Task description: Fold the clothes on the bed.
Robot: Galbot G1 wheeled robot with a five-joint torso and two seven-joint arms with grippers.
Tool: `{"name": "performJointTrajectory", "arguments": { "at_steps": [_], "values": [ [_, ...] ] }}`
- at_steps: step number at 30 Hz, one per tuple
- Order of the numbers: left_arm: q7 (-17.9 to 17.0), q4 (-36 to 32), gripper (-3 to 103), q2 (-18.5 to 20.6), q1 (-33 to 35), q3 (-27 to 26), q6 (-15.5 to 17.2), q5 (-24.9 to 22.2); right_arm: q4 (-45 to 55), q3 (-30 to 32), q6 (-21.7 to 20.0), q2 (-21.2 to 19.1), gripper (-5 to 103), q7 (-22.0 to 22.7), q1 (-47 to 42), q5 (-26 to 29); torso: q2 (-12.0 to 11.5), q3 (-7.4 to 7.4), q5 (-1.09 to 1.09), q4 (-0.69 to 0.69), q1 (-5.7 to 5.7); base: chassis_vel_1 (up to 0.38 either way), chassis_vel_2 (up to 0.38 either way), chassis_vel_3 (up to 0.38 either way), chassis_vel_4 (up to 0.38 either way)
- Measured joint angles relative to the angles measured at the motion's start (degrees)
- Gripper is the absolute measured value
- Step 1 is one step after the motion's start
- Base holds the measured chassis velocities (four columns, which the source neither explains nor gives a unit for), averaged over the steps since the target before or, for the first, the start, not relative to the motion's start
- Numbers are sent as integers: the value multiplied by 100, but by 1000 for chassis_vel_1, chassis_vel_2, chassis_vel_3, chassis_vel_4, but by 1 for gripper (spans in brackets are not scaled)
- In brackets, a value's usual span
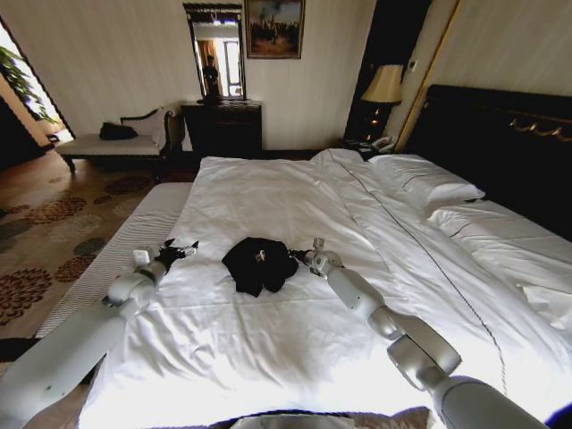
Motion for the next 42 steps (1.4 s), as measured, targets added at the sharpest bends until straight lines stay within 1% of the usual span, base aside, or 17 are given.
{"name": "performJointTrajectory", "arguments": {
  "at_steps": [1,2,4,6,7,11,15,22,23,28,32,33,34,35,37,39,42],
  "values": [
    [74,324,100,-253,-345,316,-2,-48,-26,11,2,1,0,0,27,1,0,0,-4,-1,0,0,0,0,0],
    [74,324,100,-253,-345,316,-2,-48,-26,11,2,1,0,0,27,1,0,0,-4,-1,0,0,0,0,0],
    [206,883,101,-721,-876,814,-9,-156,-58,18,3,1,0,0,30,-5,0,0,-1,-7,1,0,0,0,0],
    [310,1357,98,-1082,-1235,1191,-9,-247,-65,21,6,0,0,7,15,-20,-1,0,-3,-6,1,0,0,0,0],
    [310,1357,98,-1082,-1235,1191,-9,-247,-65,21,6,0,0,7,15,-20,-1,0,-3,-6,1,0,0,0,0],
    [413,2035,95,-1586,-1662,1552,-9,-333,-64,45,9,1,0,28,-51,-58,0,0,0,-4,1,0,0,0,0],
    [406,2518,92,-1929,-1800,1591,12,-457,-59,84,16,-8,0,36,-113,-96,0,-1,-1,-2,-1,0,0,0,0],
    [401,2641,89,-1993,-1842,1783,66,-517,-48,197,47,-54,0,-2,-203,-128,0,-1,-2,-4,-1,0,0,0,0],
    [403,2641,86,-1982,-1834,1814,67,-515,-66,207,55,-47,0,-11,-204,-143,0,-1,-2,-4,-1,0,0,0,0],
    [408,2570,89,-1960,-1754,1859,77,-524,-114,235,73,-13,0,-19,-204,-183,0,-2,-4,-4,-2,0,0,0,0],
    [408,2553,75,-1961,-1713,1872,79,-522,-112,227,75,-7,0,-18,-209,-193,0,-1,-4,-4,-2,0,0,0,0],
    [408,2571,75,-1978,-1710,1874,79,-517,-108,225,75,-5,0,-17,-216,-195,0,-2,-3,-4,-1,0,0,0,0],
    [406,2587,64,-1999,-1710,1873,79,-512,-101,225,77,-5,0,-16,-229,-197,0,-2,-3,-4,-1,0,0,0,0],
    [406,2587,64,-1999,-1710,1873,79,-512,-101,225,77,-5,0,-16,-229,-197,0,-2,-3,-4,-1,0,0,0,0],
    [373,2589,54,-2017,-1710,1874,66,-506,-76,218,79,-5,0,-5,-256,-206,0,-2,-4,-4,-1,0,0,0,0],
    [345,2585,54,-2017,-1709,1873,61,-506,-68,213,80,-5,0,-1,-264,-210,0,-2,-3,-4,-1,0,0,0,0],
    [261,2562,37,-2013,-1677,1840,49,-506,-19,209,80,-18,0,10,-305,-215,0,-2,-2,-4,-1,0,0,0,0]
  ]
}}
